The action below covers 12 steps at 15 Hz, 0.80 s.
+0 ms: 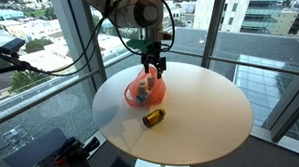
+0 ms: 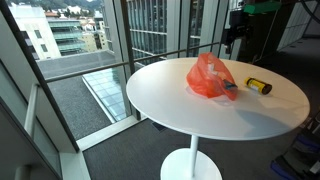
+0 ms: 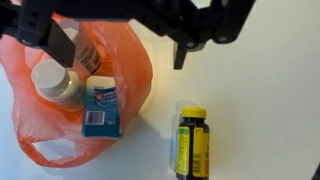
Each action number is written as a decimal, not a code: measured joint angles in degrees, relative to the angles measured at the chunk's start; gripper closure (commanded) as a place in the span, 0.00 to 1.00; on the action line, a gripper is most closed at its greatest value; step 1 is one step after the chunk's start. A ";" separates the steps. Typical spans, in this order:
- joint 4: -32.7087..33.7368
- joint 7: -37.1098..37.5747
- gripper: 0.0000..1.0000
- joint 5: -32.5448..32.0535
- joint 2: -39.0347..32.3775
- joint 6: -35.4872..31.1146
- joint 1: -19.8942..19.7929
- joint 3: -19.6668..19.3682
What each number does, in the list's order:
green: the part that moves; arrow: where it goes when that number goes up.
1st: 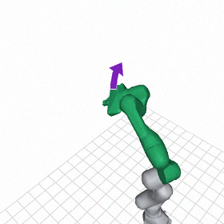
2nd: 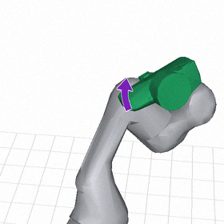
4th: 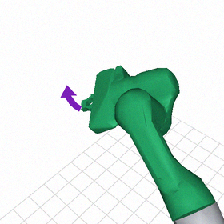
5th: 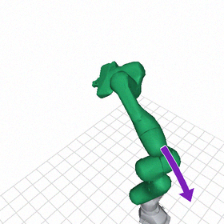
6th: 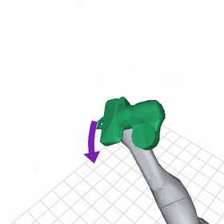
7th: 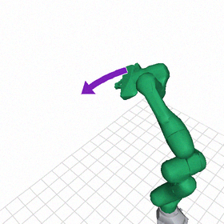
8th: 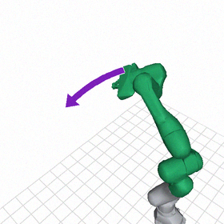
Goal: Pick up the white container from the table and put it in the orange plastic
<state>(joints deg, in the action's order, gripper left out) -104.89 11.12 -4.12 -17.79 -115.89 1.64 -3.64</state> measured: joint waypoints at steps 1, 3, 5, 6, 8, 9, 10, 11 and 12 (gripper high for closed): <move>-0.52 -0.84 0.00 -0.26 0.81 0.96 -0.52 -0.23; -1.58 -3.05 0.00 -0.35 2.65 2.80 -1.80 -0.61; -2.77 -5.51 0.00 -0.35 4.71 4.63 -3.16 -0.86; -3.46 -6.69 0.00 -0.35 5.85 5.59 -3.76 -1.03; -4.89 -8.34 0.00 -0.37 8.18 7.28 -4.80 -1.30; -5.74 -8.86 0.00 -0.52 9.51 7.92 -5.19 -1.47; -6.69 -9.06 0.00 -0.77 10.86 8.20 -5.49 -1.62; -7.70 -9.09 0.00 -1.05 12.27 8.23 -5.70 -1.76; -8.72 -9.09 0.00 -1.34 13.65 8.24 -5.88 -1.86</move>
<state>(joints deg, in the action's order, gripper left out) -113.61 2.03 -5.46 -4.13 -107.65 -4.24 -5.50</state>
